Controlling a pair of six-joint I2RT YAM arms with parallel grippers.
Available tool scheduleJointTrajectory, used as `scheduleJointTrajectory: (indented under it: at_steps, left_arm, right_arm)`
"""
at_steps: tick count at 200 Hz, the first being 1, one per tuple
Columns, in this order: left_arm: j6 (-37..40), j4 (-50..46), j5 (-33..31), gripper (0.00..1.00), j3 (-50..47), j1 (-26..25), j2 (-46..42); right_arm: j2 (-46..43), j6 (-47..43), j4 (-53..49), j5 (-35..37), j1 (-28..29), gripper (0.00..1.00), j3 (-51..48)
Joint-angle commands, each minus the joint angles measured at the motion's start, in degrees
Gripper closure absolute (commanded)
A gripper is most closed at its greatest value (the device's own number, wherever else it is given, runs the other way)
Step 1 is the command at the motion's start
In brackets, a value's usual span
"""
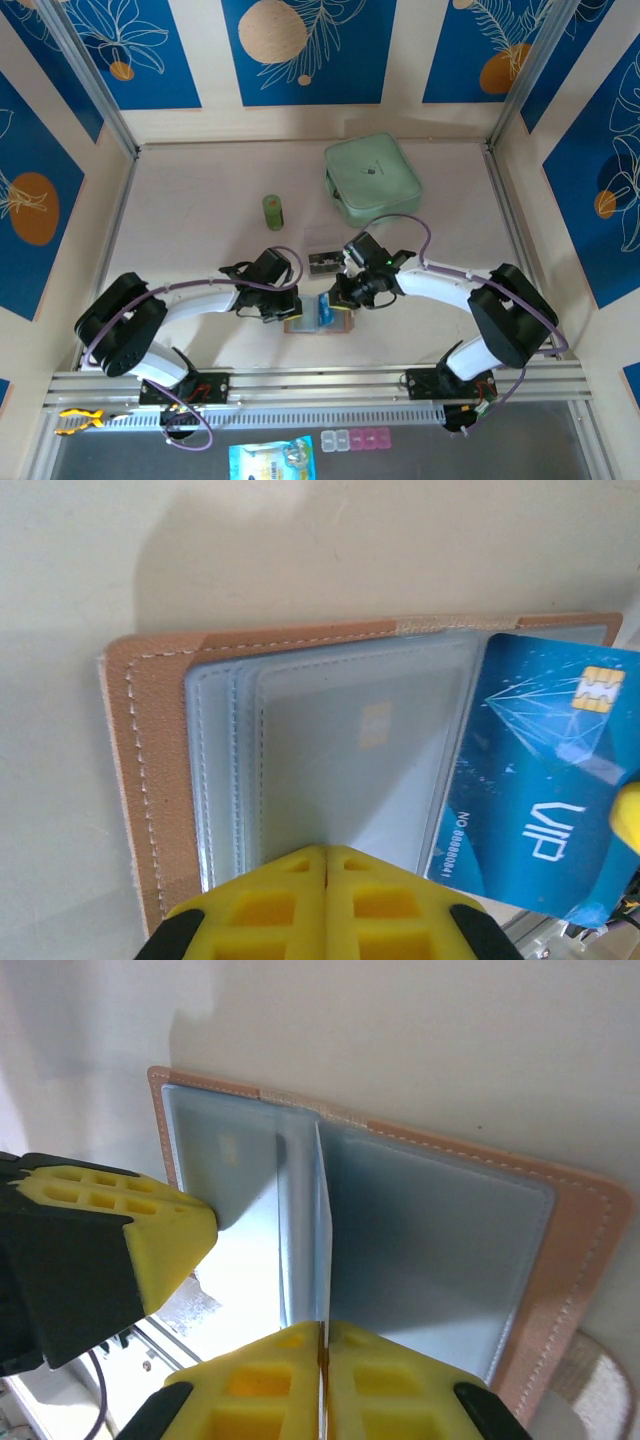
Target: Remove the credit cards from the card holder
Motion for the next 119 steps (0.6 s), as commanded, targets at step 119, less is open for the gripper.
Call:
scheduleJointTrajectory:
  at_steps: [119]
  left_arm:
    - [-0.42,-4.16,-1.46,0.9,0.97,-0.54,-2.85]
  right_arm:
    - [0.01,-39.92,-22.12,7.47,-5.55,1.0,18.89]
